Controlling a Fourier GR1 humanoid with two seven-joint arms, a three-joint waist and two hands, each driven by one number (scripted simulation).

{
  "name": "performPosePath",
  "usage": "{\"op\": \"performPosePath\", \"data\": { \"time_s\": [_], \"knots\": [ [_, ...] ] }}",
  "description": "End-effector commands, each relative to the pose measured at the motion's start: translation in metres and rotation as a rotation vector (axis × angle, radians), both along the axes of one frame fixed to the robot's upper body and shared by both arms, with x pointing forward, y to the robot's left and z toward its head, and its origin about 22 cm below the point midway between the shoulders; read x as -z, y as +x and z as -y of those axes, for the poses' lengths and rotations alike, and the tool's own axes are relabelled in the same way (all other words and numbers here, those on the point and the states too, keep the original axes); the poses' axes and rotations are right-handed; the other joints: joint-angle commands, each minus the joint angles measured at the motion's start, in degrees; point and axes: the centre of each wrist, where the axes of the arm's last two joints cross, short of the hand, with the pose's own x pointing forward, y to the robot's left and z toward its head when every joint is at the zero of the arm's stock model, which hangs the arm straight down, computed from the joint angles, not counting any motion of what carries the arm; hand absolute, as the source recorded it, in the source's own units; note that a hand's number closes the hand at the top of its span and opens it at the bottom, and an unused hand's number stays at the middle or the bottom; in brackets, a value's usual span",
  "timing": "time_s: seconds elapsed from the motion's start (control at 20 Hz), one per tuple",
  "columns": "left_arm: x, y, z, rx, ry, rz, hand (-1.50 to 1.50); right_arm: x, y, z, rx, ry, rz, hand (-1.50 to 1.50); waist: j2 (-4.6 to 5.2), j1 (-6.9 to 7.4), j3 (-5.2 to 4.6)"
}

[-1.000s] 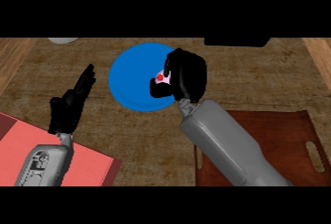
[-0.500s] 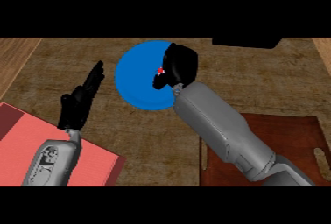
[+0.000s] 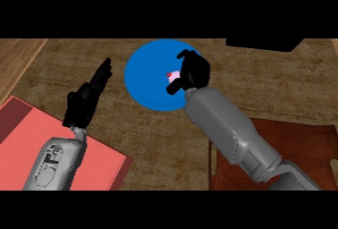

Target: Pick the cupcake from the tray and place it in the plate

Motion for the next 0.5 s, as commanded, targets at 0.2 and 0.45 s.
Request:
{"op": "performPosePath", "data": {
  "time_s": [0.2, 0.45],
  "knots": [
    [-0.005, 0.014, 0.008, -0.002, -0.001, -0.006, 0.0, -0.005, -0.003, 0.0, -0.008, 0.265, 0.164, -1.5, 0.17, -0.54, 0.12],
    [-0.001, 0.003, 0.001, -0.017, -0.005, -0.014, 0.0, -0.005, -0.002, 0.006, 0.12, 0.405, 0.312, -1.5, -0.64, -1.11, 0.11]
  ]
}}
